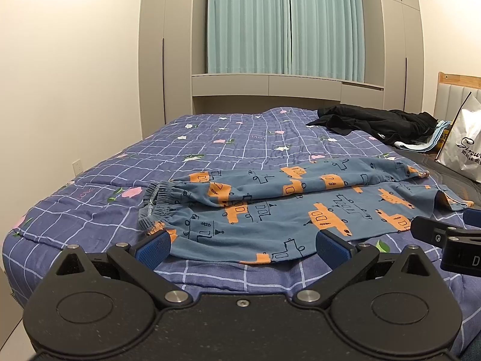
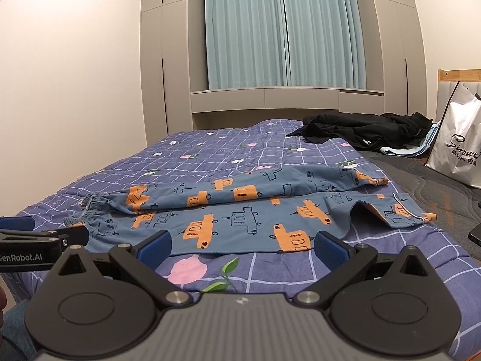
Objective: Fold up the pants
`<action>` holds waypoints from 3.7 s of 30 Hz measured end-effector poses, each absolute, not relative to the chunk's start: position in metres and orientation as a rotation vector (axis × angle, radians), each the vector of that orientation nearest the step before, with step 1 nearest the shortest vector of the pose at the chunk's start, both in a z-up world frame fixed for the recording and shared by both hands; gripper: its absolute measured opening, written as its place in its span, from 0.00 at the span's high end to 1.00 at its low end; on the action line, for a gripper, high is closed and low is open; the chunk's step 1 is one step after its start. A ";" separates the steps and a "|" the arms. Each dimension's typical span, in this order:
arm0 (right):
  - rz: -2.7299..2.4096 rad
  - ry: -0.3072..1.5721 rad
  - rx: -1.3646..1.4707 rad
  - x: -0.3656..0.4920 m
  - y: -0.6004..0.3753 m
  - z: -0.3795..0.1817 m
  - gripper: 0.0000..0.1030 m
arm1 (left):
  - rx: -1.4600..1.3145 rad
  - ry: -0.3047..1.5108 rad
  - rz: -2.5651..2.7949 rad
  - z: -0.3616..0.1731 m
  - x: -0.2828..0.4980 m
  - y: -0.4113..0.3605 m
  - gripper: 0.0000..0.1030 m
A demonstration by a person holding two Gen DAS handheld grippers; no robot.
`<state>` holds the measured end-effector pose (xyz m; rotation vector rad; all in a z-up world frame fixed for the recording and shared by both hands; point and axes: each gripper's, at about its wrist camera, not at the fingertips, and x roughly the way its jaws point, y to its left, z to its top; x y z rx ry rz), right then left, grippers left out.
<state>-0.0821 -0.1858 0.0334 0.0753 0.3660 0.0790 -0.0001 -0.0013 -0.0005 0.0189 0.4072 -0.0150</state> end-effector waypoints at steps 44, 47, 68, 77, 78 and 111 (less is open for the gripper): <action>0.139 0.448 0.066 -0.019 -0.190 0.042 0.00 | -0.140 0.787 0.029 0.004 0.084 0.023 0.00; 0.171 0.474 0.066 -0.006 -0.191 0.045 0.00 | -0.117 0.771 0.010 0.012 0.096 0.024 0.00; 0.161 0.653 0.017 0.105 -0.203 0.050 0.00 | -0.157 0.761 -0.021 0.025 0.205 0.068 0.00; 0.229 0.645 -0.015 0.172 -0.216 0.055 0.00 | 0.159 0.714 0.011 0.024 0.282 0.052 0.00; 0.257 0.631 -0.025 0.179 -0.217 0.057 0.00 | 0.192 0.706 0.010 0.023 0.290 0.051 0.00; 0.726 0.919 -0.328 0.399 -0.212 0.015 0.00 | 0.230 0.870 -0.308 -0.021 0.411 0.097 0.01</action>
